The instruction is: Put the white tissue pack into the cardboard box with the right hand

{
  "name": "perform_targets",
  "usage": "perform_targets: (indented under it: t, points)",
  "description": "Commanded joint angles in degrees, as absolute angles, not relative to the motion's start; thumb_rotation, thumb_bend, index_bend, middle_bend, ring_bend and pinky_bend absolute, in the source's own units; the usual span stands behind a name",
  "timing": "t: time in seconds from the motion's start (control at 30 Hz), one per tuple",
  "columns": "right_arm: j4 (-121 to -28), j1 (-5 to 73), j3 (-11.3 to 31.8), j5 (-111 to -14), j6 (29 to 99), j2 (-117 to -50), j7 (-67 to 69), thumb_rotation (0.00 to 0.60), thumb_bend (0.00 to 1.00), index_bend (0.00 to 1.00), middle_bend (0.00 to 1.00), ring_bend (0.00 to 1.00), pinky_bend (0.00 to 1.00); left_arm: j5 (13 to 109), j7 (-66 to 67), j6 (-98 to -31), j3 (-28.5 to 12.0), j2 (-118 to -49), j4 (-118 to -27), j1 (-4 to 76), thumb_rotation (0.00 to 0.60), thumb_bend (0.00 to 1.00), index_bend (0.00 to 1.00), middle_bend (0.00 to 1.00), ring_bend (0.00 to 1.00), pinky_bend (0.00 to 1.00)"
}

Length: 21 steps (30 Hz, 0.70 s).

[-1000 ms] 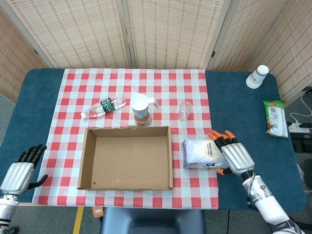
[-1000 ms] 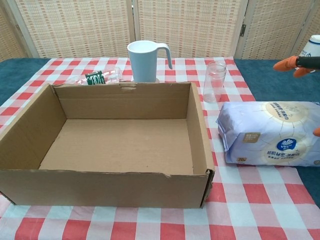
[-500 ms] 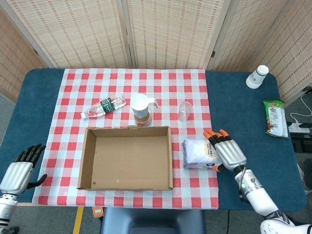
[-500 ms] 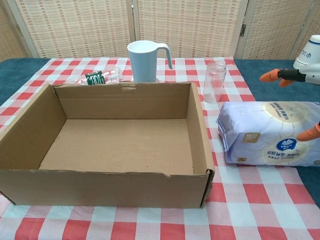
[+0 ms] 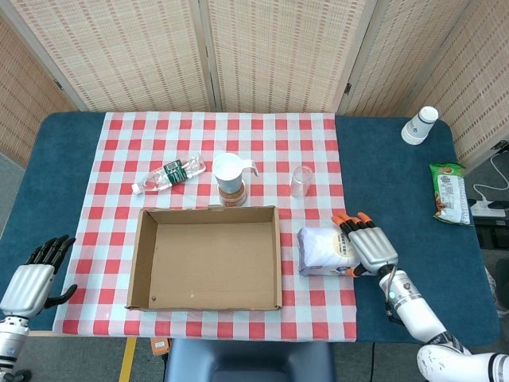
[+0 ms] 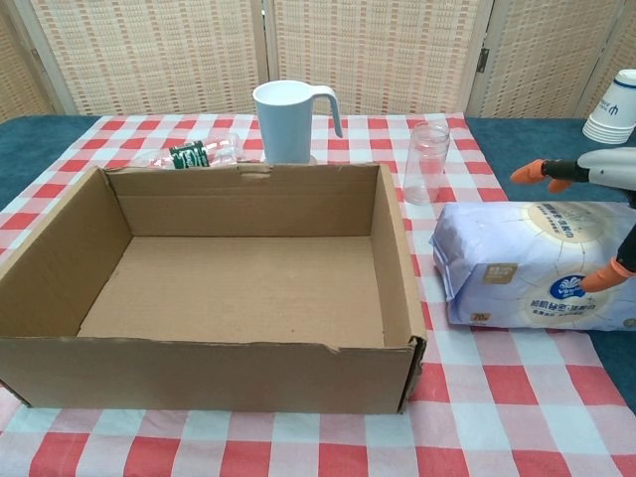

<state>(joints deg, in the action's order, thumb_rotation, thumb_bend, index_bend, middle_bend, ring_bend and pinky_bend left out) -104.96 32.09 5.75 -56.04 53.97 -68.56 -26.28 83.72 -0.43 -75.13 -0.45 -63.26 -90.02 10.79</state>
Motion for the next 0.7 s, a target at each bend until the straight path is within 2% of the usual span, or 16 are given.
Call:
perform_targets:
  t: [0.03,0.4,0.53,0.7]
  points:
    - [-104.3,32.7,5.4,-55.7,53.3,-69.1,-26.0,0.600,0.00,0.00,0.00,0.00,0.00,83.7,-0.5,-75.0,-0.5,-63.2,-89.9,10.8,0.600,0.28,0.04,0.00,0.00,0.13]
    - [-103.2,33.9,4.6,-55.9,51.7,-69.4,-24.6,0.600,0.00,0.01,0.00,0.00,0.00,83.8,-0.5,-75.2,-0.4,-63.2,-90.0,10.7,0.600,0.28,0.05,0.00,0.00,0.13]
    - [-102.4,34.2,4.1,-55.4,51.5,-69.7,-24.4,0.600,0.00,0.07,0.01,0.00,0.07,83.8,-0.6,-75.2,-0.4,-63.1,-90.1,10.7,0.600,0.28,0.05,0.00,0.00,0.13]
    - [-101.6,34.2,3.8,-55.3,53.3,-70.7,-24.9,0.600,0.00,0.18,0.09,0.03,0.18,83.9,-0.6,-75.3,-0.4,-63.0,-90.2,10.7,0.600,0.28,0.05,0.00,0.00,0.13]
